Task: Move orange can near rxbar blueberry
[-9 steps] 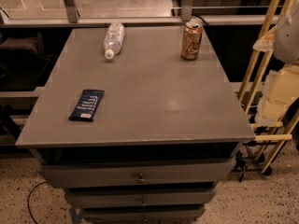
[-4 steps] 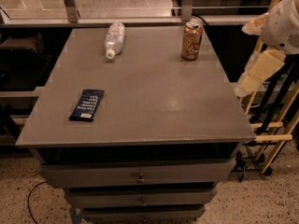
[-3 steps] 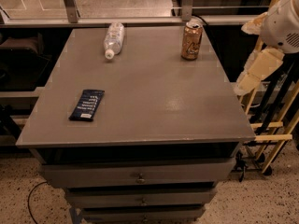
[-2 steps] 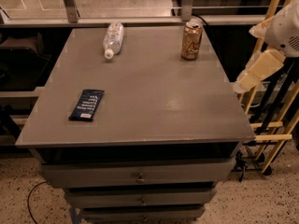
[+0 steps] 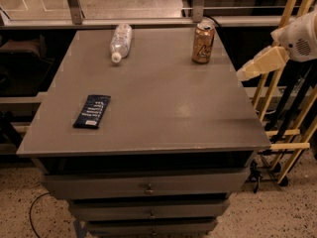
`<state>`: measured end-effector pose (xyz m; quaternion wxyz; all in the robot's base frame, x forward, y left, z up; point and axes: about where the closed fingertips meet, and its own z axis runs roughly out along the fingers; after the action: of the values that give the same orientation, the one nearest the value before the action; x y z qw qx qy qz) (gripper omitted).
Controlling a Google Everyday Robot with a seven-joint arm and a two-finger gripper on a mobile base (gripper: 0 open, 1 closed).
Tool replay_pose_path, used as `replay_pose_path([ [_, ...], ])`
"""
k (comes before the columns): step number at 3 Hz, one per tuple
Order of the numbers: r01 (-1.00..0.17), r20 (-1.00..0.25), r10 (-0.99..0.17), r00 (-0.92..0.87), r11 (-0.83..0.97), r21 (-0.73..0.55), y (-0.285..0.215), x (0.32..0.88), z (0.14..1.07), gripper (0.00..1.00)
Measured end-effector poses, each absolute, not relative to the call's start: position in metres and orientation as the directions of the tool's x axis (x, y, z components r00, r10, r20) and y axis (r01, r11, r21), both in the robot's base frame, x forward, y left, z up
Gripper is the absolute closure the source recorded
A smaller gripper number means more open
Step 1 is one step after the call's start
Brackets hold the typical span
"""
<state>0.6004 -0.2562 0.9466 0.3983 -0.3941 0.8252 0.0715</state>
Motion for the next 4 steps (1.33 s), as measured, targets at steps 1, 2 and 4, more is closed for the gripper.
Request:
replay_pose_path([
  [1, -0.674, -0.752, -0.535, -0.386, 0.720, -0.167, -0.256, 0.636, 0.938, 0.00],
  [2, -0.658, -0.767, -0.505, -0.396, 0.738, -0.147, -0.248, 0.666, 0.929, 0.00],
  [4, -0.654, -0.794, -0.455, -0.403, 0.750, -0.097, -0.211, 0.720, 0.910, 0.00],
])
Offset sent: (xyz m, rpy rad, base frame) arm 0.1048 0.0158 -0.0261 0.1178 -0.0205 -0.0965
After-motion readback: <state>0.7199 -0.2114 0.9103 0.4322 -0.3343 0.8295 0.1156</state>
